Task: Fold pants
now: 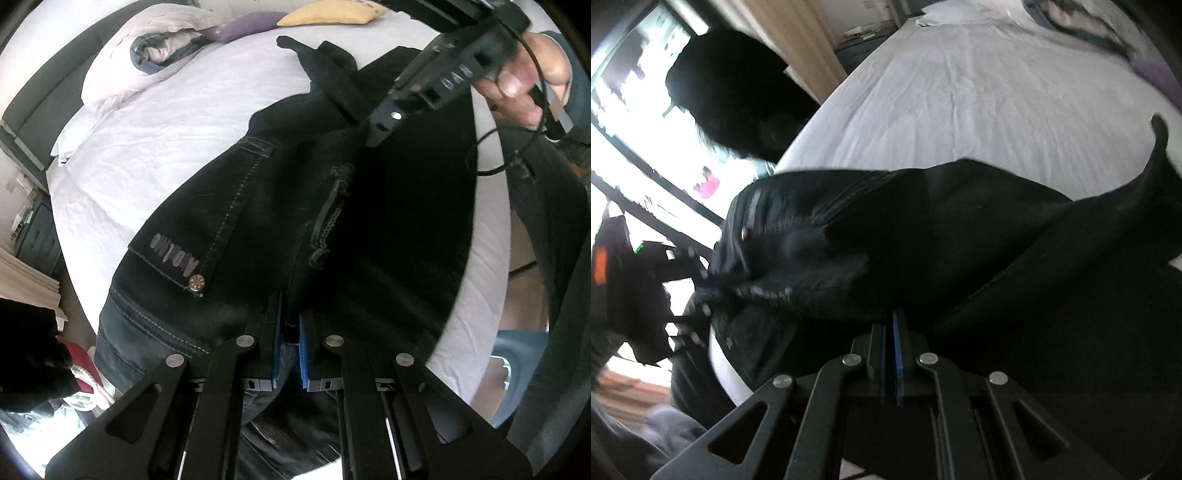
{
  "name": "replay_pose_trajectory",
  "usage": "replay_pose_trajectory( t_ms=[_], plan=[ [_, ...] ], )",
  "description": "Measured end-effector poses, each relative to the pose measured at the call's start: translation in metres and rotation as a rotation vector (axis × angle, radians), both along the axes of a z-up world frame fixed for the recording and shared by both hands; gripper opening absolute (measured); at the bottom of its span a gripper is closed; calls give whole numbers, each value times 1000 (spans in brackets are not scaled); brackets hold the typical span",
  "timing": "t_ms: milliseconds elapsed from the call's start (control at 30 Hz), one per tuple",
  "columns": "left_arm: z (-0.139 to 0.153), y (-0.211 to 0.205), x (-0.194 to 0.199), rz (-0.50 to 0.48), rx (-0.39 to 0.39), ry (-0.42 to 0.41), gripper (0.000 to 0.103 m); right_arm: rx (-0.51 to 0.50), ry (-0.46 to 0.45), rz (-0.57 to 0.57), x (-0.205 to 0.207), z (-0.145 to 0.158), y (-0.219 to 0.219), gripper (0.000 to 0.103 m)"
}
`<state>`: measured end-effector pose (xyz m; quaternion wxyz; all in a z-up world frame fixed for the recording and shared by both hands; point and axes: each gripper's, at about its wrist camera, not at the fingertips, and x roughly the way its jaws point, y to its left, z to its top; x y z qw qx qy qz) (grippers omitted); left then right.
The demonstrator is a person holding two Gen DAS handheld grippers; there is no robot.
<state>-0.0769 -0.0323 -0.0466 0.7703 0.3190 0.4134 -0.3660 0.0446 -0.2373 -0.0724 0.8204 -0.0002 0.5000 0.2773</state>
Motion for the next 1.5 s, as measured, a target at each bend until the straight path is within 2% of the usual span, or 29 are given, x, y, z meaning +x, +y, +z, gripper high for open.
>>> replay_pose_trajectory(
  t_ms=[133, 267, 533, 1167, 1300, 1500],
  plan=[
    [1, 11, -11, -9, -1, 8, 7, -78, -33, 37, -30, -5, 11, 5],
    [5, 14, -18, -22, 8, 7, 7, -104, -39, 52, -44, -11, 18, 5],
    [-2, 11, -31, -46, 35, 4, 7, -177, -59, 71, -48, -24, 32, 5],
    [-11, 20, -38, -55, 40, -6, 7, -245, -115, 100, -77, -32, 43, 5],
    [-19, 22, -28, -18, 22, 11, 8, -253, -113, 100, -77, -36, 43, 6],
    [-18, 30, -17, 38, -30, 40, 12, -244, -130, 107, -79, -42, 45, 13]
  ],
)
